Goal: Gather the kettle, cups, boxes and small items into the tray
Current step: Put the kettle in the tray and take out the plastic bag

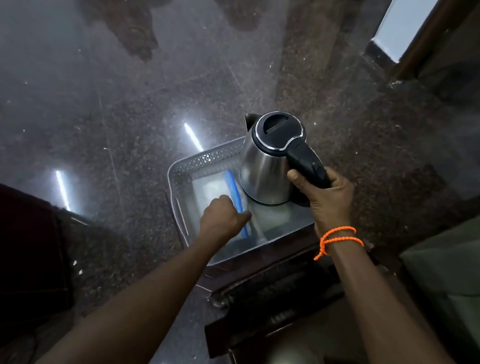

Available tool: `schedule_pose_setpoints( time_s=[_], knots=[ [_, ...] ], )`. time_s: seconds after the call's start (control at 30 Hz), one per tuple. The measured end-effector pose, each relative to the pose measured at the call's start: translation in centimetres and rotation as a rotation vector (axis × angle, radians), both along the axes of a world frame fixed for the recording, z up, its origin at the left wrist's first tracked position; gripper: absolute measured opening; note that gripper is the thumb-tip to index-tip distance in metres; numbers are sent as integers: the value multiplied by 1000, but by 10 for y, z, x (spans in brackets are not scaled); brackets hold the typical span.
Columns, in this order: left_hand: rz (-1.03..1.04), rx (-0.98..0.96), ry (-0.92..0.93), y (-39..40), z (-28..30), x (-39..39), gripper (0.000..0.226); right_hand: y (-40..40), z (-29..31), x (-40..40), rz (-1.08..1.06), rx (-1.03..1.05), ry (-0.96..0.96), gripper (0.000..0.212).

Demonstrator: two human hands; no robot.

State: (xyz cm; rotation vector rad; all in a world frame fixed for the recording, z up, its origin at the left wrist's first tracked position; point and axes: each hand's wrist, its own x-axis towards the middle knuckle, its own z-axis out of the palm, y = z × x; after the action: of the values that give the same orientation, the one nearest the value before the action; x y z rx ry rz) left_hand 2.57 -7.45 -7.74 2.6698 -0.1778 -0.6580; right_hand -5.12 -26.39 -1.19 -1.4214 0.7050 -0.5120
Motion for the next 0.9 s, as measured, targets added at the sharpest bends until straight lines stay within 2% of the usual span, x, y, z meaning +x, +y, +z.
schedule_pose_setpoints(
  time_s=[0.07,0.13,0.2,0.27,0.3,0.37,0.47,0.57,0.6,0.67,0.77,0.83,0.9],
  knots=[
    [3,2,17,-1,7,5,43,-2,8,-6,48,-58,32,35],
    [55,-28,43,5,18,8,37,2,15,-13,79,-139,99,40],
    [158,-133,50,14,34,7,33,9,22,-26,-61,-337,265,49],
    [297,-329,81,22,48,-3,29,25,30,-43,-269,-409,333,46],
    [353,-439,121,24,55,-9,25,37,33,-51,-297,-382,309,41],
    [351,-627,236,28,66,-22,15,61,35,-59,-171,-280,269,34],
    [153,-838,424,28,81,-42,13,83,32,-58,79,-53,252,22],
    [60,-936,515,23,93,-56,7,85,31,-56,216,149,212,14],
    [72,-953,507,21,96,-61,3,82,30,-59,225,186,176,8],
    [166,-950,418,15,101,-67,3,74,30,-71,188,152,168,11],
    [338,-898,147,8,109,-76,15,56,32,-97,46,-147,283,9],
    [347,-846,39,0,116,-87,5,46,42,-117,12,-273,280,13],
    [232,-743,25,-16,126,-104,30,38,55,-134,48,-334,239,15]
  ],
)
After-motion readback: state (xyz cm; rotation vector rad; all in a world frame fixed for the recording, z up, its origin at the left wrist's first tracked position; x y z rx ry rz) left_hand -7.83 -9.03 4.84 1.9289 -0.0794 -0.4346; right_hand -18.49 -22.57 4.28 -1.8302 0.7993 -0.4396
